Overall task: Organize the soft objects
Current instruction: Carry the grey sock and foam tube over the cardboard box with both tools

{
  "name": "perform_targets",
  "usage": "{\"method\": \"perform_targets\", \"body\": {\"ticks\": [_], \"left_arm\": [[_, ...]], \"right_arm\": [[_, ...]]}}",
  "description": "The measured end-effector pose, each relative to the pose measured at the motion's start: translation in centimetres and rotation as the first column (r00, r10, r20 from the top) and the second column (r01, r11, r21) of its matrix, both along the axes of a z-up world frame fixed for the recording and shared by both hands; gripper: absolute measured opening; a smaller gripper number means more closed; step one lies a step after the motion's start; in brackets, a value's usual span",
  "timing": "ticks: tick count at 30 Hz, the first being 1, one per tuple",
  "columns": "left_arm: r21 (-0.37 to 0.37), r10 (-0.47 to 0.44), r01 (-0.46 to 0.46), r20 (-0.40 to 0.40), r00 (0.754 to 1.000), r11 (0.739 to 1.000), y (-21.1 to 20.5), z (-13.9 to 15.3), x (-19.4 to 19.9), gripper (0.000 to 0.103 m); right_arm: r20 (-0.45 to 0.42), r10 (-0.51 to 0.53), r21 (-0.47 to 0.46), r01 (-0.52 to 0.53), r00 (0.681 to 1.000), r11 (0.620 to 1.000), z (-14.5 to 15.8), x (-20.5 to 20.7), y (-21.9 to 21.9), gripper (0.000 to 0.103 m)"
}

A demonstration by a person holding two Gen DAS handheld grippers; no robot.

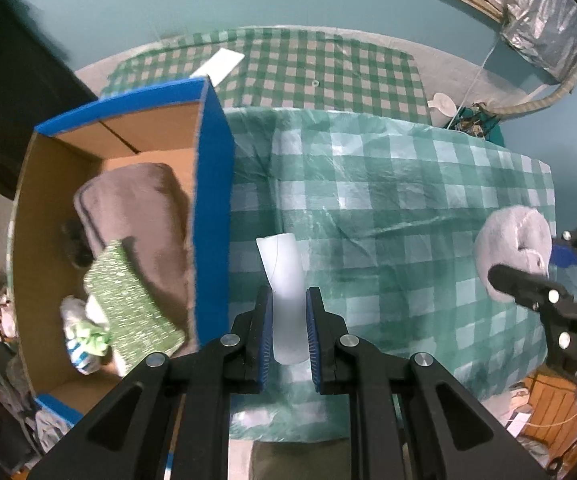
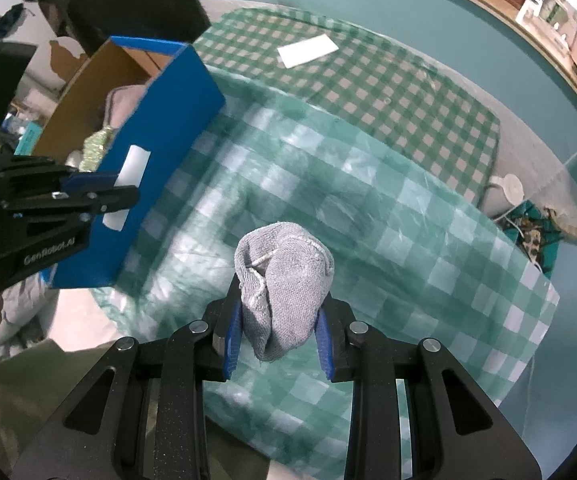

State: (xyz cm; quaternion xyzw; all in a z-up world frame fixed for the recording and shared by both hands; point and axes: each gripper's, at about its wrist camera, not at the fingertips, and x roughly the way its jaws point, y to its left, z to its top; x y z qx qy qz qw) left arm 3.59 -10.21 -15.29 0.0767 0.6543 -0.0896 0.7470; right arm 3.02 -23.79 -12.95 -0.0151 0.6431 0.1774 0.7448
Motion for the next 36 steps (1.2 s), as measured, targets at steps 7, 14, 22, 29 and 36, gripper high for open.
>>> {"method": "perform_targets", "body": {"ticks": [7,14,22,29,36], "left_arm": [[0.020,0.008,-0.009,0.044,0.999,1.000,1.2,2.1,-0.9,0.016],[0.016,0.028,-0.029,0.068,0.997,0.999,2.8,3.9,-1.6,0.016],[0.018,0.063,-0.065,0.098,0.993,0.998,4.9,5.5,-2.1,0.016],[0.025,0.111,-0.114,0.094,0.989,0.993,7.7,5.5,-2.4,0.016],[0.031,0.165,-0.168,0.088,0.982,0.985,10.6,5.4,-2.6,0.016]], "right_arm": [[0.020,0.016,0.001,-0.016,1.000,1.000,1.8,0.3,1.6,0.030],[0.042,0.043,0.010,-0.043,0.998,0.999,3.7,0.6,3.5,0.030],[0.065,0.080,0.028,-0.082,0.995,0.996,5.5,1.1,6.2,0.030],[0.081,0.123,0.042,-0.126,0.989,0.991,6.4,1.6,9.1,0.030],[0.094,0.164,0.058,-0.170,0.982,0.984,7.0,2.3,12.3,0.030]]}}
